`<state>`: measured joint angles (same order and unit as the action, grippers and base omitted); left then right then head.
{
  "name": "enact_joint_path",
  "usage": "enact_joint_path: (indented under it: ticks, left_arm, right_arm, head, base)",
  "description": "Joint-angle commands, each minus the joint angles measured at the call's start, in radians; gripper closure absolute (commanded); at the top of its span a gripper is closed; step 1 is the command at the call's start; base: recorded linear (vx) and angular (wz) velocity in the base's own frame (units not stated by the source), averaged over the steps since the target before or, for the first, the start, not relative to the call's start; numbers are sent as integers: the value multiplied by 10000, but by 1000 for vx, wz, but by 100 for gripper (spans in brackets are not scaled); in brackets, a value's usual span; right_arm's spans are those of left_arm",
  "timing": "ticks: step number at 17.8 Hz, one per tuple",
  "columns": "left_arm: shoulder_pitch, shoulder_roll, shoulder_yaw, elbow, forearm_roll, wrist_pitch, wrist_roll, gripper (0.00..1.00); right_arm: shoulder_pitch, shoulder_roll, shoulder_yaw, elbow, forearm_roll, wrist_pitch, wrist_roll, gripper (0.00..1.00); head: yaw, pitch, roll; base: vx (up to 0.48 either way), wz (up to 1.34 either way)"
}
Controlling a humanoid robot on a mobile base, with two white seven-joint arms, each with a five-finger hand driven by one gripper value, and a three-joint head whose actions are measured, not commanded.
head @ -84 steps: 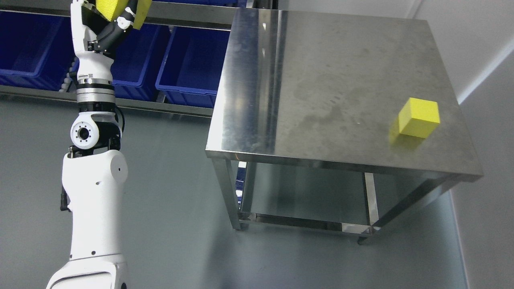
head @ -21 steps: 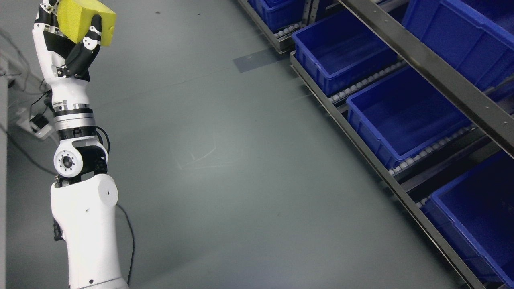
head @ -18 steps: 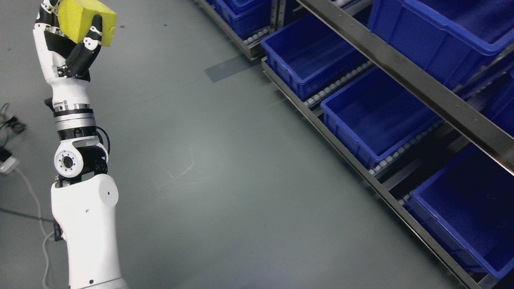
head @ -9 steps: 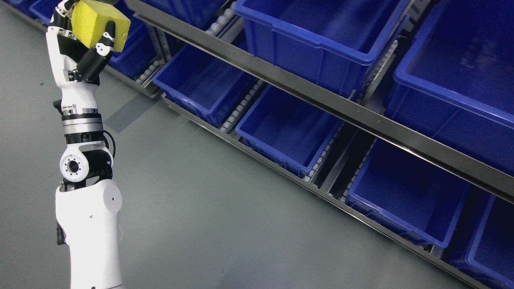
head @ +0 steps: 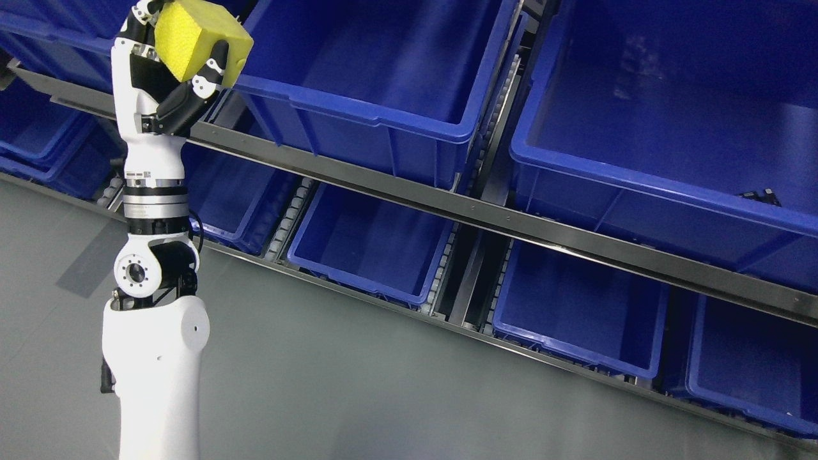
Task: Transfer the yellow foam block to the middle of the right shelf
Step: 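Reach the left hand into the middle blue bin and release the cube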
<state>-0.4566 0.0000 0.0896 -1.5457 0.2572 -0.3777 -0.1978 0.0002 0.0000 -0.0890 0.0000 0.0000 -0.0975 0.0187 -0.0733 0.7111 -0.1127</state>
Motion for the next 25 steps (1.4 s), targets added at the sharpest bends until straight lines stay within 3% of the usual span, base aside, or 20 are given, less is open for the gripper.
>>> enact_joint_path:
  ticks: [1, 5, 10, 14, 16, 18, 19, 22, 25]
  left_arm:
    - [-800, 175, -1952, -1555, 5, 339, -62, 62]
    - [-2456, 175, -2123, -1509, 264, 2451, -62, 62]
    - [-3394, 175, -2108, -913, 480, 7190, 197, 62]
    - [-3702, 175, -2138, 376, 450, 8697, 1087, 56]
    - [-3748, 175, -2108, 684, 373, 9418, 1196, 36]
    - [-3962, 175, -2153, 685, 266, 10521, 1211, 7]
    - [-4084, 175, -2199, 685, 174, 10754, 1196, 0]
    - [-4177, 175, -2384, 624, 158, 10681, 1119, 0]
    - [-4254, 175, -2308, 593, 158, 9047, 1073, 0]
  right_arm:
    - [-17, -175, 0, -174, 0, 8, -3, 0]
    - [-33, -175, 0, -174, 0, 8, -3, 0]
    - [-18, -175, 0, -174, 0, 8, -3, 0]
    - [-18, -175, 0, -174, 0, 8, -3, 0]
    - [-17, -175, 0, -174, 0, 8, -3, 0]
    - [-33, -175, 0, -174, 0, 8, -3, 0]
    - [-18, -175, 0, -174, 0, 8, -3, 0]
    - [-18, -175, 0, -174, 0, 8, -3, 0]
    - [-33, -175, 0, -174, 0, 8, -3, 0]
  head:
    - [0, 0, 0]
    - [0, 0, 0]
    - [0, 0, 0]
    - [0, 0, 0]
    - [0, 0, 0]
    - [0, 0, 0]
    - [0, 0, 0]
    - [0, 0, 0]
    - [0, 0, 0]
  base:
    - [143, -275]
    - [122, -196]
    - [98, -134]
    - [61, -67]
    - [33, -37]
    - [28, -10]
    - [19, -1]
    - [6, 0]
    - [0, 0]
